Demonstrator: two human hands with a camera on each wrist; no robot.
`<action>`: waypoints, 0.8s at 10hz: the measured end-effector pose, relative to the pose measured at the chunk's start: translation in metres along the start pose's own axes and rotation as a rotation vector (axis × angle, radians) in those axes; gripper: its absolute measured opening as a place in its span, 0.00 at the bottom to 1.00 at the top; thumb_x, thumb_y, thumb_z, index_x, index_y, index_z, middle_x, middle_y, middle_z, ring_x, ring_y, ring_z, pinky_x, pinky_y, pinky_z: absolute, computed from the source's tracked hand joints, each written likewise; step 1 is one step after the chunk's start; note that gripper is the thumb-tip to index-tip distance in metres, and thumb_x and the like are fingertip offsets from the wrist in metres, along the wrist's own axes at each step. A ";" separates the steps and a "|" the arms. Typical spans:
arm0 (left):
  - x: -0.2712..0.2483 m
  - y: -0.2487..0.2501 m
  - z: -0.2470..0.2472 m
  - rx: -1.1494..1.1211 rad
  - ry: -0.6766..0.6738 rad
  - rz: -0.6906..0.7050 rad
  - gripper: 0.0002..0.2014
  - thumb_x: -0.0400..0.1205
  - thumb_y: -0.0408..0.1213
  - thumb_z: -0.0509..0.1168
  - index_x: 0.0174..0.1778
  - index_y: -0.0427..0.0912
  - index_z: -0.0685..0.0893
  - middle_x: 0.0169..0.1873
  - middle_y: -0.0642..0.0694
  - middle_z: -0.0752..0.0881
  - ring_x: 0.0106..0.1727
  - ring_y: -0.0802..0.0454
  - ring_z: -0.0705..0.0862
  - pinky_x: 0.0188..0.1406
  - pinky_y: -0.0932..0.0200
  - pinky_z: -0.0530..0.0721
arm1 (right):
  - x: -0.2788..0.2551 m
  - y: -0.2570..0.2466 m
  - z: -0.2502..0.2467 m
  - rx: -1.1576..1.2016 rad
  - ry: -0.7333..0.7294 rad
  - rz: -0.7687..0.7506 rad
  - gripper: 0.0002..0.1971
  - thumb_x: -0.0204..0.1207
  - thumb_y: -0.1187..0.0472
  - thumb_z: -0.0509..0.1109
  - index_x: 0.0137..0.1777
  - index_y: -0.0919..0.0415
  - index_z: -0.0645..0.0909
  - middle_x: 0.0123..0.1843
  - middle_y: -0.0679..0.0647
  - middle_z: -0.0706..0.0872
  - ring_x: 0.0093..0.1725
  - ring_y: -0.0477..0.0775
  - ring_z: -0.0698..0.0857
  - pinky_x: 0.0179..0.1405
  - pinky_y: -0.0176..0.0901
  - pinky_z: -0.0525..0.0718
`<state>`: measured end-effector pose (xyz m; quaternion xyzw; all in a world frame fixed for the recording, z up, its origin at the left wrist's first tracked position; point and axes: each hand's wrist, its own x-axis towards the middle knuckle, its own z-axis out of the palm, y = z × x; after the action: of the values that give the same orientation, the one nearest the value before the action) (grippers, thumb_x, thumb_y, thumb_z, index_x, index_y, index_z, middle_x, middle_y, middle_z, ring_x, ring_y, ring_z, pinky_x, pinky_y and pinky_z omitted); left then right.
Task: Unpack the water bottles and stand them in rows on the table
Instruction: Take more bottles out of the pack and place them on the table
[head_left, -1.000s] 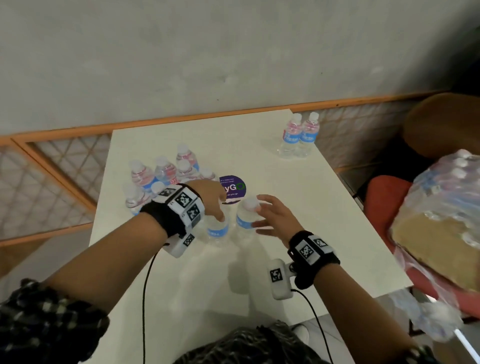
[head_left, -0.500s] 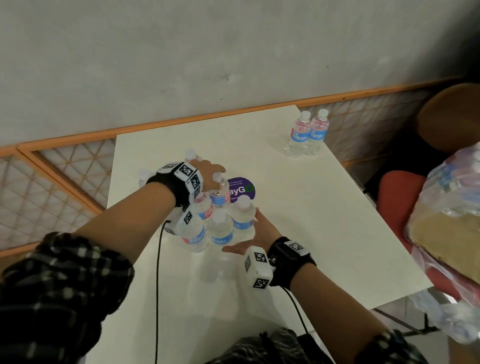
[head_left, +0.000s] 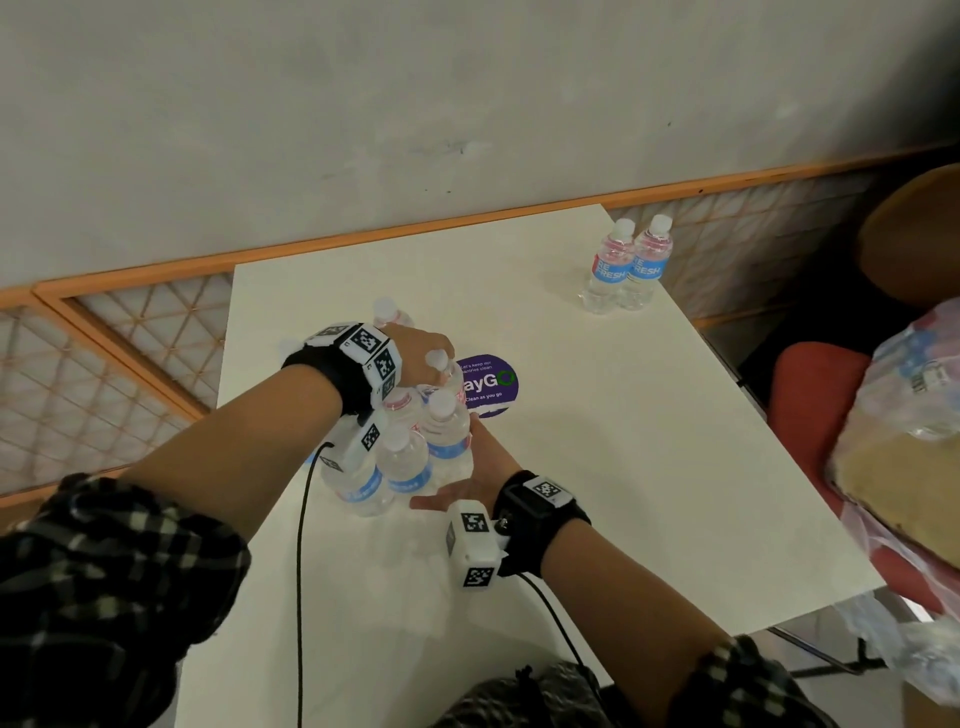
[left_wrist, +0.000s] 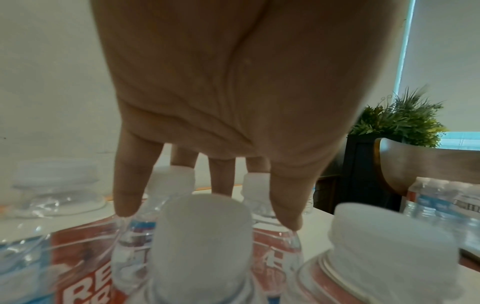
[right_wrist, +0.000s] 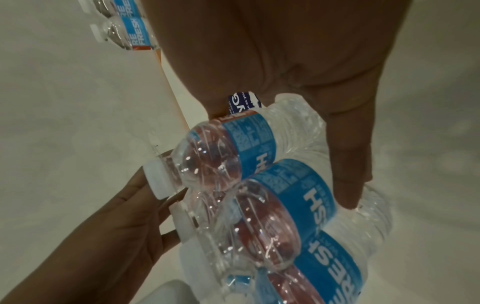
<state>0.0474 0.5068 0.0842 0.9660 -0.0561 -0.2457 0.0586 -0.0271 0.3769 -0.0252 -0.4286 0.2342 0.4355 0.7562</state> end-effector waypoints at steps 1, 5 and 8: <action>-0.003 0.002 -0.001 0.007 0.005 -0.013 0.25 0.83 0.45 0.64 0.76 0.47 0.71 0.72 0.44 0.76 0.73 0.45 0.75 0.71 0.53 0.71 | 0.001 0.001 -0.002 -0.042 -0.015 0.027 0.33 0.74 0.30 0.56 0.72 0.49 0.71 0.60 0.56 0.82 0.54 0.65 0.82 0.60 0.66 0.81; 0.000 0.110 -0.004 0.071 0.079 0.234 0.27 0.84 0.53 0.59 0.79 0.51 0.65 0.77 0.48 0.70 0.75 0.45 0.71 0.74 0.46 0.69 | -0.074 -0.049 -0.086 -0.290 0.198 -0.122 0.26 0.77 0.47 0.69 0.73 0.55 0.71 0.72 0.63 0.71 0.65 0.69 0.78 0.56 0.66 0.83; 0.049 0.300 0.074 0.084 -0.051 0.561 0.23 0.83 0.49 0.62 0.74 0.48 0.73 0.79 0.45 0.66 0.79 0.44 0.66 0.76 0.45 0.67 | -0.190 -0.090 -0.280 -0.183 0.618 -0.299 0.10 0.79 0.55 0.67 0.57 0.56 0.77 0.59 0.57 0.80 0.58 0.60 0.81 0.56 0.55 0.82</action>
<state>0.0304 0.1975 0.0395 0.9078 -0.3326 -0.2417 0.0828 -0.0413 0.0280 0.0067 -0.6358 0.3466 0.1887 0.6634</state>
